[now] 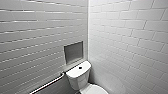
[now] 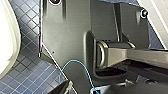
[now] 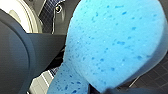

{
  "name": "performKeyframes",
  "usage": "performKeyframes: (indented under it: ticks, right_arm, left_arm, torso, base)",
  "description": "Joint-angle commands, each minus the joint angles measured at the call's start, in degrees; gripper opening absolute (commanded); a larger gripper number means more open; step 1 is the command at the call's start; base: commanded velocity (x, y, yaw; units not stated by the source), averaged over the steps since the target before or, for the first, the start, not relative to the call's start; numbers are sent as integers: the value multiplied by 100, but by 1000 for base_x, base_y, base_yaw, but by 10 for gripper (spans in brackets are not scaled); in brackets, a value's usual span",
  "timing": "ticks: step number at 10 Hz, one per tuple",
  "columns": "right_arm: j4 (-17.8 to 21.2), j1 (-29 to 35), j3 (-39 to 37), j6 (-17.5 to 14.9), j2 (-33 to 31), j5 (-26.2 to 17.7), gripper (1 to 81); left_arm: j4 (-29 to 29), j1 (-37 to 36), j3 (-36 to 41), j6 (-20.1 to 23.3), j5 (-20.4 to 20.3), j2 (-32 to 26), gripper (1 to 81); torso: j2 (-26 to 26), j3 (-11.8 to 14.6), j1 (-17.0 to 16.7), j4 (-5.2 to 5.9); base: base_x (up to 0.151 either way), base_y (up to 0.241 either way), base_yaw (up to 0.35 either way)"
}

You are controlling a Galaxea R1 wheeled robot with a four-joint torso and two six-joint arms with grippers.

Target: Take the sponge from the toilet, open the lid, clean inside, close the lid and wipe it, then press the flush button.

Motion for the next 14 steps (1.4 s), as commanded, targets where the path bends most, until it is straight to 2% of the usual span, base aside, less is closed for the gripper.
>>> performKeyframes:
  ticks: [1,14]
  right_arm:
    - [41,256,84,-19,-54,-353,10]
    - [49,221,75,-19,-37,-353,10]
  left_arm:
    - [27,-358,18,38,430,-29,811]
    - [27,-358,18,38,421,-20,811]
  torso:
    - [0,0,-2,0]
    - [9,-2,2,0]
  base:
    - [80,0,0]
    - [91,0,0]
